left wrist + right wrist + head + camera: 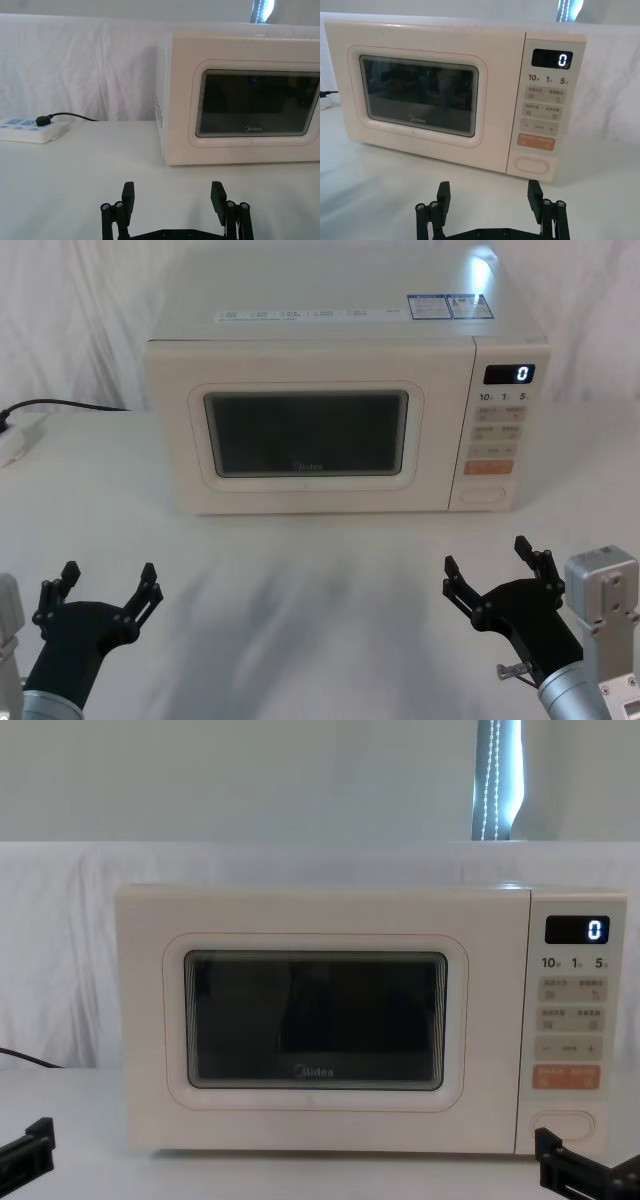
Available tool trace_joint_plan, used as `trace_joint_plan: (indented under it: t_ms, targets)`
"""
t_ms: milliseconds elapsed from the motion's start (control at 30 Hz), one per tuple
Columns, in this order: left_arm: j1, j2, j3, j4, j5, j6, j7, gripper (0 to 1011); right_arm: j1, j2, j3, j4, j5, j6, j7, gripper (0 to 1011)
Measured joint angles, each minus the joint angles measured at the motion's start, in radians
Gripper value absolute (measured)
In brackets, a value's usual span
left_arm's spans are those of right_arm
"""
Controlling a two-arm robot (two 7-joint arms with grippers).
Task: Press the button to open the microwave door with one hand; close the microwave door with the other hand.
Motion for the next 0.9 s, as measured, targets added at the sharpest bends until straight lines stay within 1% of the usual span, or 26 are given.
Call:
trace_joint_plan:
  t_ms: [900]
  targets:
    - [0.0, 0.0, 0.0, 0.0, 0.0, 0.0, 0.0, 1001, 0.0, 0.0, 0.0, 0.0, 0.0, 0.0, 0.0, 1002]
